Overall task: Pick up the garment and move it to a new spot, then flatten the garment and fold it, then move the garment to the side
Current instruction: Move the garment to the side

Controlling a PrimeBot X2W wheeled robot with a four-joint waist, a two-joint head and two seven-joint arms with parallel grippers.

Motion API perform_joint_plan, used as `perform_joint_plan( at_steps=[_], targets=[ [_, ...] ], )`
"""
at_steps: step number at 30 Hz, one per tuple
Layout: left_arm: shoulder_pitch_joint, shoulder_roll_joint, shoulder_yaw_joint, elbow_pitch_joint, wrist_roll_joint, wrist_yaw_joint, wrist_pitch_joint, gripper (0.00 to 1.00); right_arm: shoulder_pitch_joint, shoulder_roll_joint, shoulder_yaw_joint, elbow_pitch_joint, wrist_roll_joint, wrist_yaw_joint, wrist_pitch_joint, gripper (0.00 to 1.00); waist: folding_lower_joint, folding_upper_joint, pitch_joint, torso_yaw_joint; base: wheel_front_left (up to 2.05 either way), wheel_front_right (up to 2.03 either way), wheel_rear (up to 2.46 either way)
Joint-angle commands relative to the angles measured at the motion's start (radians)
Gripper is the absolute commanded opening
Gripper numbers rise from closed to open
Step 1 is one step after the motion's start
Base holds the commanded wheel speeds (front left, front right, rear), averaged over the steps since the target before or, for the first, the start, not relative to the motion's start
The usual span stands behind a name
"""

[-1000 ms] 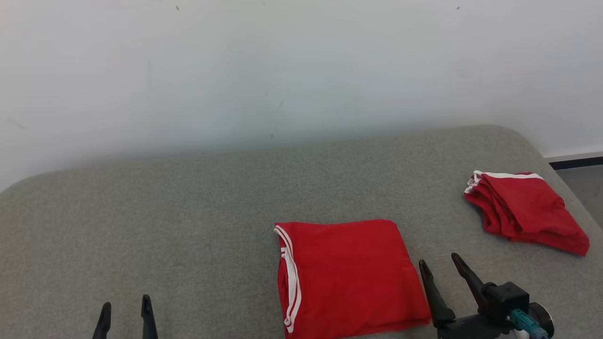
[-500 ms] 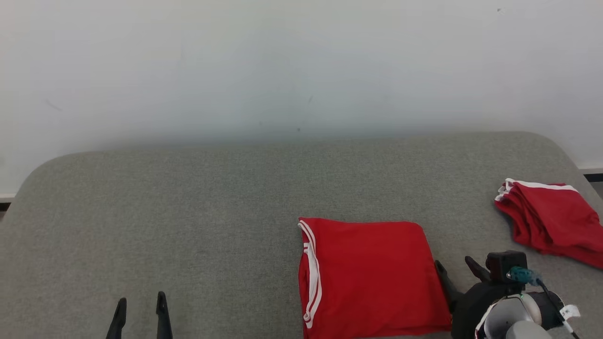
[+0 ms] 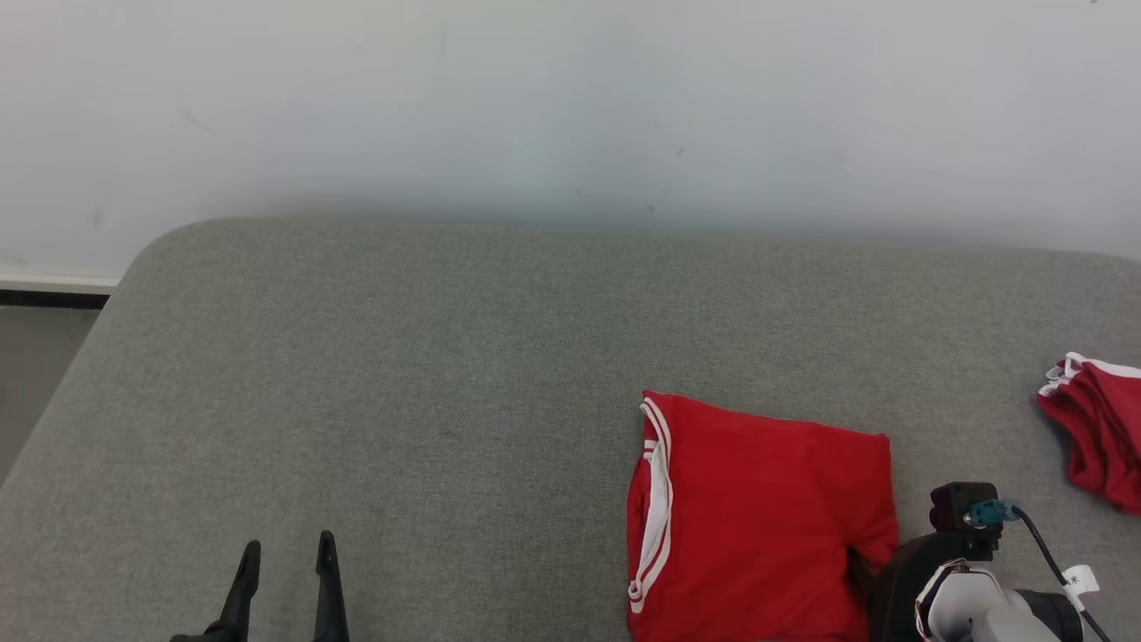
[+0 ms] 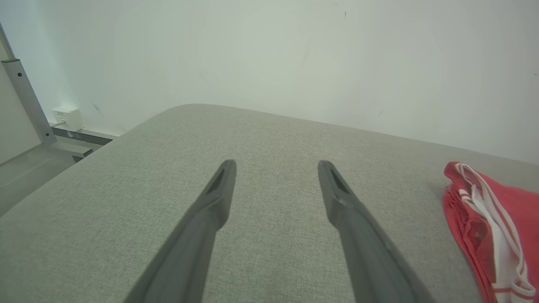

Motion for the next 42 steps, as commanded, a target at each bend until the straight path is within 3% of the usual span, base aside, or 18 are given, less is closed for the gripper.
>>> perform_joint_plan(
  at_steps=[1,5,6,7,8,9,19,31,34,42],
  targets=[
    [-0.013,0.000,-0.003,-0.004,0.000,0.002,0.000,1.00,-0.001,0.011,-0.010,0.032,0.014,-0.003,0.011,1.00,-0.0001,0.0000,0.026,0.030,0.00,0.00,0.00],
    [-0.014,0.000,-0.009,-0.003,0.002,0.002,0.000,1.00,0.000,0.019,-0.008,0.086,0.003,-0.003,0.041,1.00,-0.0001,0.0000,0.029,0.040,0.00,0.00,0.00],
    [-0.014,0.001,-0.009,-0.003,0.002,0.002,0.000,1.00,-0.004,0.019,-0.002,0.092,0.000,-0.003,0.045,0.36,-0.0001,0.0000,0.029,0.041,0.00,0.00,0.00],
    [-0.014,0.000,-0.008,-0.003,0.002,0.001,0.000,1.00,-0.010,0.015,0.007,0.094,-0.005,-0.003,0.048,0.09,-0.0001,0.0000,0.029,0.041,0.00,0.00,0.00],
    [-0.014,0.000,-0.008,-0.003,0.002,0.001,0.000,1.00,-0.010,0.015,0.007,0.094,-0.005,-0.003,0.048,0.09,-0.0001,0.0000,0.029,0.041,0.00,0.00,0.00],
    [-0.015,0.000,-0.007,-0.003,0.002,0.001,0.000,1.00,-0.015,0.008,0.014,0.095,-0.009,-0.003,0.049,0.00,-0.0001,0.0000,0.028,0.040,0.00,0.00,0.00],
    [-0.030,0.000,-0.009,-0.021,-0.028,0.006,0.000,1.00,-0.163,-0.120,0.132,-0.013,-0.031,-0.003,0.109,0.00,-0.0001,0.0000,0.028,-0.009,0.00,0.00,0.00],
    [-0.063,0.001,-0.030,-0.082,-0.044,0.025,0.000,1.00,-0.408,-0.305,0.255,-0.155,-0.018,-0.003,0.242,0.00,-0.0001,0.0000,0.105,-0.153,0.00,0.00,0.00],
    [-0.091,0.000,-0.030,-0.102,-0.035,0.021,0.000,1.00,-0.460,-0.355,0.283,-0.181,-0.036,-0.003,0.229,0.00,-0.0001,0.0000,0.143,-0.184,0.00,0.00,0.00],
    [-0.174,0.001,-0.026,-0.131,-0.011,-0.001,0.000,1.00,-0.565,-0.416,0.278,-0.167,-0.050,-0.003,0.176,0.00,-0.0001,0.0000,0.252,-0.248,0.00,0.00,0.00]
  ],
)
